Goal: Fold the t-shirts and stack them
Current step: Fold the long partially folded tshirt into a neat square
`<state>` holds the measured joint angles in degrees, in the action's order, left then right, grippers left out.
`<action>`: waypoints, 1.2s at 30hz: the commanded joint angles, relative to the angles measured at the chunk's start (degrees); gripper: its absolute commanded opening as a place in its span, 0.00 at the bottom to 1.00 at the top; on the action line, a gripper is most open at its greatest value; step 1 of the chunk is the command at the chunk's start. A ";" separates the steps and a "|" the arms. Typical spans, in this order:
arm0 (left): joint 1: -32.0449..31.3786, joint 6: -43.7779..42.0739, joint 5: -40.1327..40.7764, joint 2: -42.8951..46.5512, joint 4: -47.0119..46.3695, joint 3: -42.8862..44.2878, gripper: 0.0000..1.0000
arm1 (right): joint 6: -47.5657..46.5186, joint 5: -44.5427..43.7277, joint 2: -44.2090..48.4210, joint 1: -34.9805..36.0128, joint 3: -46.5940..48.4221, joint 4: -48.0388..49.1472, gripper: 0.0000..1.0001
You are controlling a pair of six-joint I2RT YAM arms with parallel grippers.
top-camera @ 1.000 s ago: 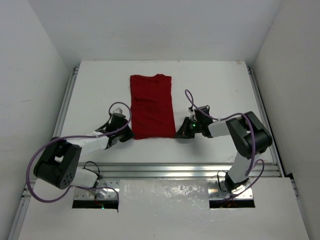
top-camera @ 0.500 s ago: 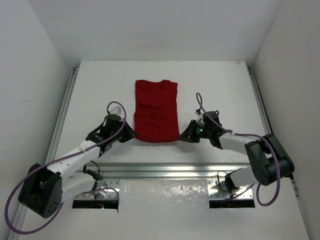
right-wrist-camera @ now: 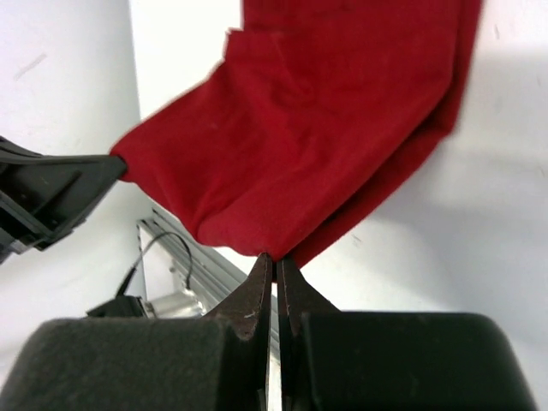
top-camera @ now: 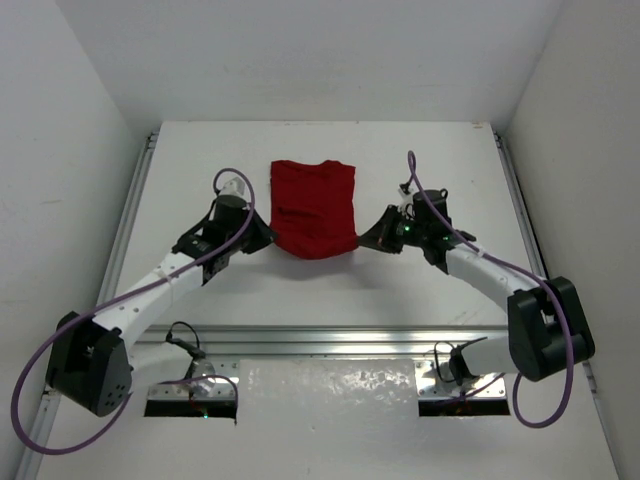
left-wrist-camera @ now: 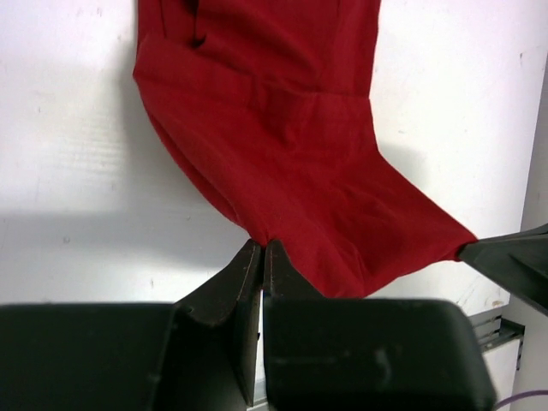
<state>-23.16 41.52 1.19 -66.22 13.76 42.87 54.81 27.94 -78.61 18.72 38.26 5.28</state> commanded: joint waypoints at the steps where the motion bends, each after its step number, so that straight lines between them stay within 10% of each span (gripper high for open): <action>1: 1.01 -1.70 1.00 -0.40 -0.05 5.01 0.00 | -1.54 -0.17 0.04 -0.61 5.76 -2.98 0.00; 36: 15.33 1.37 -16.13 -32.64 -1.90 38.14 0.00 | -7.70 4.05 -34.23 -7.91 53.84 -20.48 0.00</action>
<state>-8.56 42.52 -11.42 -96.29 14.24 75.35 47.97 31.64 -110.61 11.49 87.70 -14.46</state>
